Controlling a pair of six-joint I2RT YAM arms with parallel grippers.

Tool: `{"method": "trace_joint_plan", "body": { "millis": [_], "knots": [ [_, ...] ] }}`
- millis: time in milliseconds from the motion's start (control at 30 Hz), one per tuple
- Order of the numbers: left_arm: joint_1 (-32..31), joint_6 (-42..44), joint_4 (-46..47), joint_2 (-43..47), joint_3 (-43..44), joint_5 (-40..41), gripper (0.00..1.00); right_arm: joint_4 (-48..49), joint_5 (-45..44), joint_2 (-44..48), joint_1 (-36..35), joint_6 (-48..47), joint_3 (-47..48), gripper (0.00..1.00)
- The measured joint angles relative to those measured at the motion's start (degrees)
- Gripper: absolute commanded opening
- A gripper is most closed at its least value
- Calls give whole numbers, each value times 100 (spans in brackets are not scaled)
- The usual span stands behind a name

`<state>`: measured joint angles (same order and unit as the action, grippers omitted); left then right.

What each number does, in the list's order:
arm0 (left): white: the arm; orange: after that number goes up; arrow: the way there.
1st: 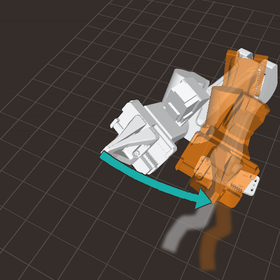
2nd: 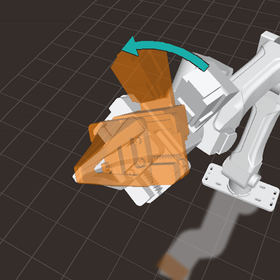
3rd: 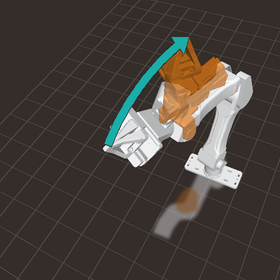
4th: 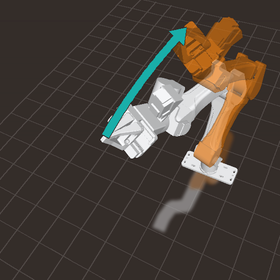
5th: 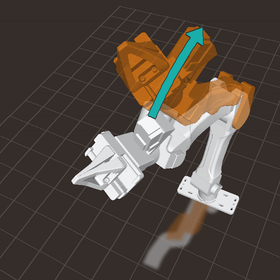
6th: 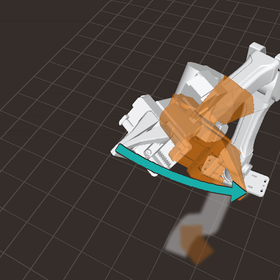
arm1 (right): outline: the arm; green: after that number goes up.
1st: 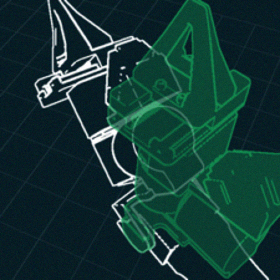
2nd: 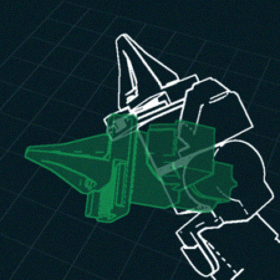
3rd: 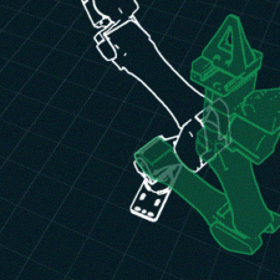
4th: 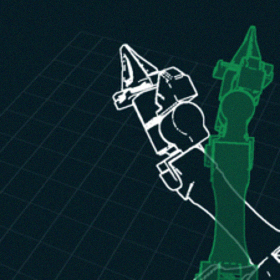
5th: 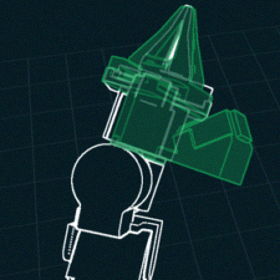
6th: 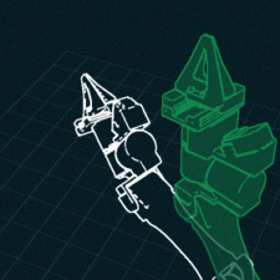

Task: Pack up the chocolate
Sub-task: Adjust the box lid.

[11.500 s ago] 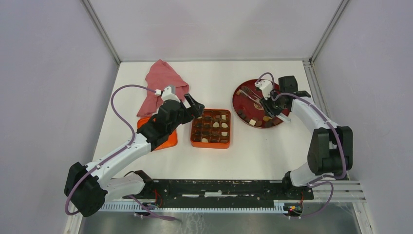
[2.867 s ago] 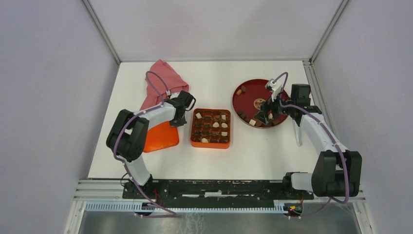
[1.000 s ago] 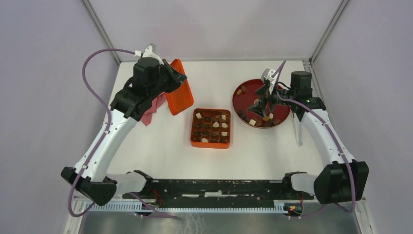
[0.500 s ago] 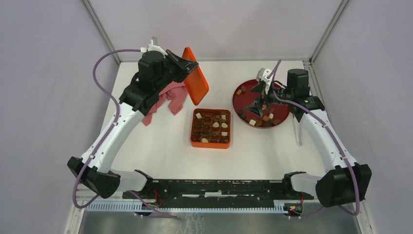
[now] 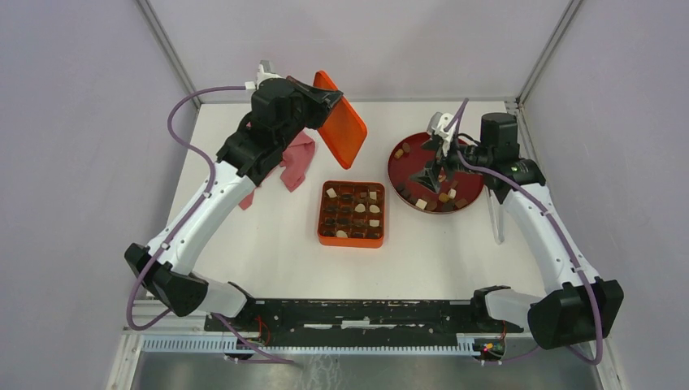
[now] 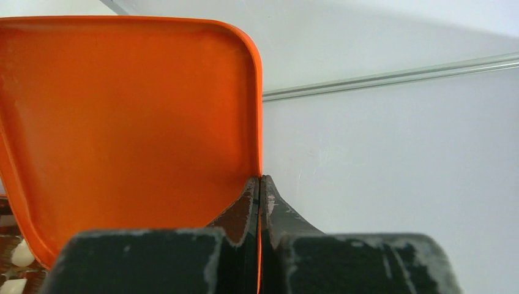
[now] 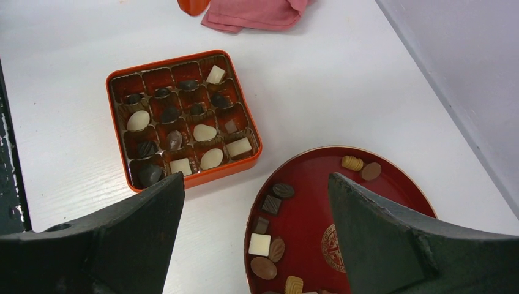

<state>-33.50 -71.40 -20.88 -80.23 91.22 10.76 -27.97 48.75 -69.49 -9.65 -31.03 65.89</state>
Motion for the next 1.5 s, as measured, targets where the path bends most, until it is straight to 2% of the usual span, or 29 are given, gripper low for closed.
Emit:
{"method": "trace_joint_plan", "body": {
  "millis": [267, 433, 600, 833, 1067, 1233, 1300, 1500],
  "knots": [
    [-321, -297, 70, -282, 131, 439, 2, 201, 199, 9, -11, 855, 332, 91],
    [-426, -485, 186, -334, 133, 728, 2, 866, 286, 13, -280, 1751, 352, 90],
    [-516, -850, 284, -549, 254, 940, 2, 1770, -212, 103, -793, 2227, -35, 90],
    [-645, -1342, 483, -922, 310, 975, 2, 3971, -1248, 789, -1222, 2776, -1908, 86],
    [-758, -1661, 693, -977, 310, 957, 2, 5182, -2505, 654, -1705, 2977, -2052, 77],
    [-817, -1845, 938, -977, 299, 857, 2, 5678, -3307, 426, -2013, 2750, -2052, 59],
    [-839, -1917, 1027, -977, 271, 846, 2, 5823, -3534, 339, -2085, 2658, -2050, 49],
    [-905, -1974, 1322, -973, 15, 874, 2, 6048, -3921, 160, -2149, 2673, -1985, 0]
  ]
}}
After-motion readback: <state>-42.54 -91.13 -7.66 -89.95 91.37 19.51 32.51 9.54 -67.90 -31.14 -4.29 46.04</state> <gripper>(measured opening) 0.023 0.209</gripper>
